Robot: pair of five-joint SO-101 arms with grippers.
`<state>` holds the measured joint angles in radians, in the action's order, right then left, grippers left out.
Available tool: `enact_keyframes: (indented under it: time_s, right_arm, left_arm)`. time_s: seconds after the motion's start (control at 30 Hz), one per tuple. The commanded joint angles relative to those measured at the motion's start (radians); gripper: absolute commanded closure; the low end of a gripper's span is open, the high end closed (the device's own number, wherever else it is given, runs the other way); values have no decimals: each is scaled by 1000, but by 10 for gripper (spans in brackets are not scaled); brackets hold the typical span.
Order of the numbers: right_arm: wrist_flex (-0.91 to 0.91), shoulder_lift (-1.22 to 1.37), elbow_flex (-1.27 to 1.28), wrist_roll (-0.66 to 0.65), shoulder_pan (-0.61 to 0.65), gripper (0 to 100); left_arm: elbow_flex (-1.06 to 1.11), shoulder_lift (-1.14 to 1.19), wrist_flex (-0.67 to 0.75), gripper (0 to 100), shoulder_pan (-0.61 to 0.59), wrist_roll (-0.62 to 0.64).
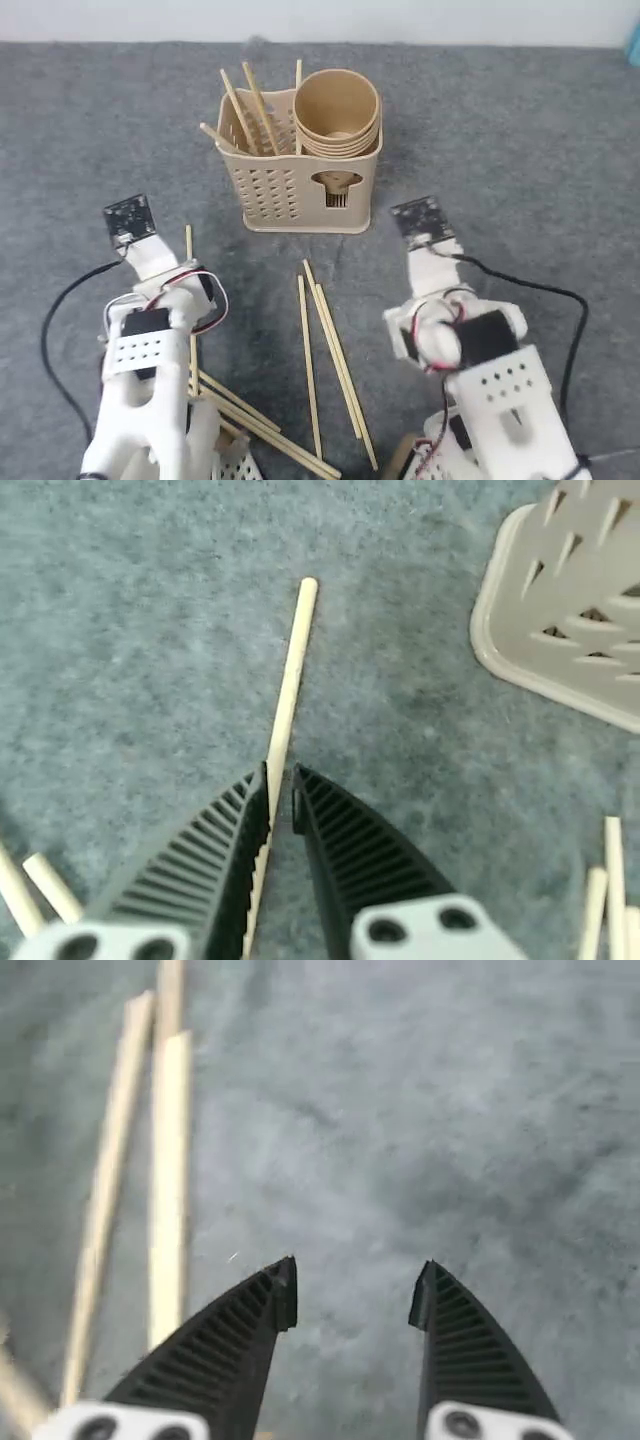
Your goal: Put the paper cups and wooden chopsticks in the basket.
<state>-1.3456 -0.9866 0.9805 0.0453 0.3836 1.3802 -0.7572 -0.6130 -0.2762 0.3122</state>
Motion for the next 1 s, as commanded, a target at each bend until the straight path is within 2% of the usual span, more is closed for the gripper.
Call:
enact_keyframes:
  time_s: [0.0, 0.1, 0.3, 0.5, 0.7, 0.83, 0.97]
  right_arm:
    - [223, 18, 107, -21, -111, 800]
    - [289, 19, 189, -21, -124, 800]
    - [424, 19, 371, -21, -124, 800]
    - [478, 19, 414, -21, -122, 800]
    - [478, 19, 420, -21, -122, 800]
    - [481, 21, 420, -21, -122, 800]
    - [486, 22, 420, -28, -97, 800]
  left_arm:
    - [-56, 3, 0, 959, 8, 8]
    - [-67, 3, -3, 952, 8, 6]
    - [-113, 44, -51, 833, 28, 20]
    - [-242, 273, -55, 861, -15, 41]
    - [-371, 417, -161, 860, -46, 40]
    - [-397, 448, -158, 859, -43, 40]
    - [-406, 485, -87, 859, -32, 46]
